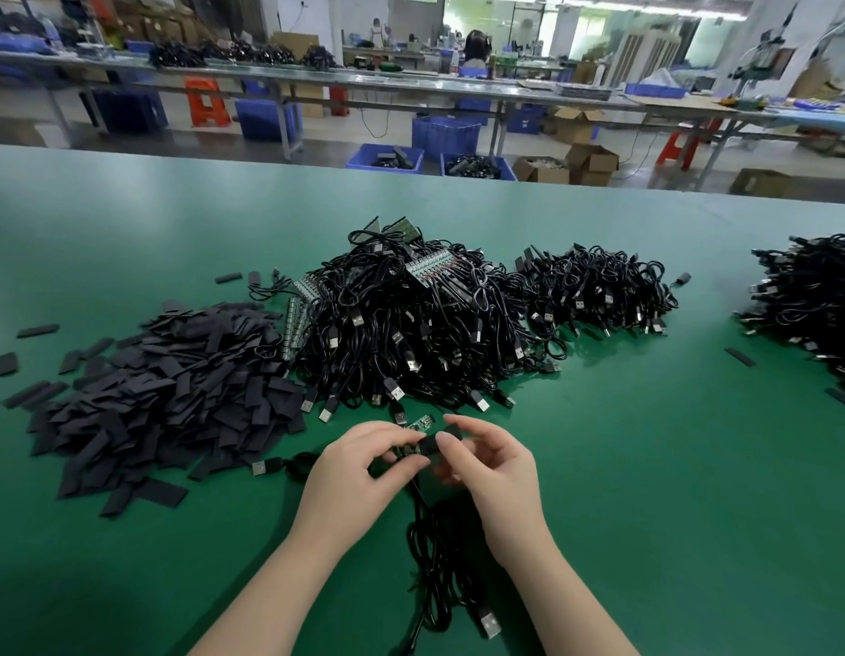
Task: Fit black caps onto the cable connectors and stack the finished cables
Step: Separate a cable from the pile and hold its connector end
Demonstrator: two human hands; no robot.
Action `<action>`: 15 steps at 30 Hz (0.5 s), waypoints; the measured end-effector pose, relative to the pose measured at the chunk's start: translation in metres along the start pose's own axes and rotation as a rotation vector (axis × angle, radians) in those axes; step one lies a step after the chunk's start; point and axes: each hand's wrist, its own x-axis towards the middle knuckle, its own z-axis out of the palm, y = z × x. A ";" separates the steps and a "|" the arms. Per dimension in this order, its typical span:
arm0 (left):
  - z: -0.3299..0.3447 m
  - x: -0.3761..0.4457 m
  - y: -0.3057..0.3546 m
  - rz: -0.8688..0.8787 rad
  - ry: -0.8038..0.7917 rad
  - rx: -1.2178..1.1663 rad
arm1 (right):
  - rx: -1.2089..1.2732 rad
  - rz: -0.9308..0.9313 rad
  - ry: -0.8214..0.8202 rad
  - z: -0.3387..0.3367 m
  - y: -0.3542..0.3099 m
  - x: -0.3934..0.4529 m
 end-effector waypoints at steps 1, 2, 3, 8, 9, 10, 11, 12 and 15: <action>0.000 0.000 0.000 0.004 0.002 0.002 | 0.000 -0.003 -0.022 0.000 -0.001 -0.001; 0.000 0.001 0.000 0.007 0.001 -0.001 | 0.001 -0.006 -0.043 -0.001 -0.001 -0.001; 0.000 0.001 -0.001 0.008 -0.003 -0.007 | 0.003 -0.008 -0.059 -0.001 -0.002 -0.001; 0.001 0.002 -0.006 0.023 -0.012 -0.044 | -0.025 -0.033 -0.080 -0.002 -0.002 -0.001; 0.002 0.002 -0.007 0.033 -0.005 -0.053 | -0.038 -0.044 -0.082 -0.002 -0.002 -0.001; 0.001 0.002 -0.008 0.042 0.005 -0.060 | -0.043 -0.051 -0.080 -0.002 -0.003 -0.001; 0.001 0.002 -0.008 0.049 0.012 -0.065 | -0.042 -0.053 -0.074 -0.001 -0.002 -0.001; 0.001 0.001 -0.007 0.056 0.017 -0.067 | -0.040 -0.051 -0.063 -0.001 -0.002 -0.001; 0.001 0.002 -0.006 0.061 0.016 -0.066 | -0.047 -0.043 -0.039 -0.001 0.001 0.001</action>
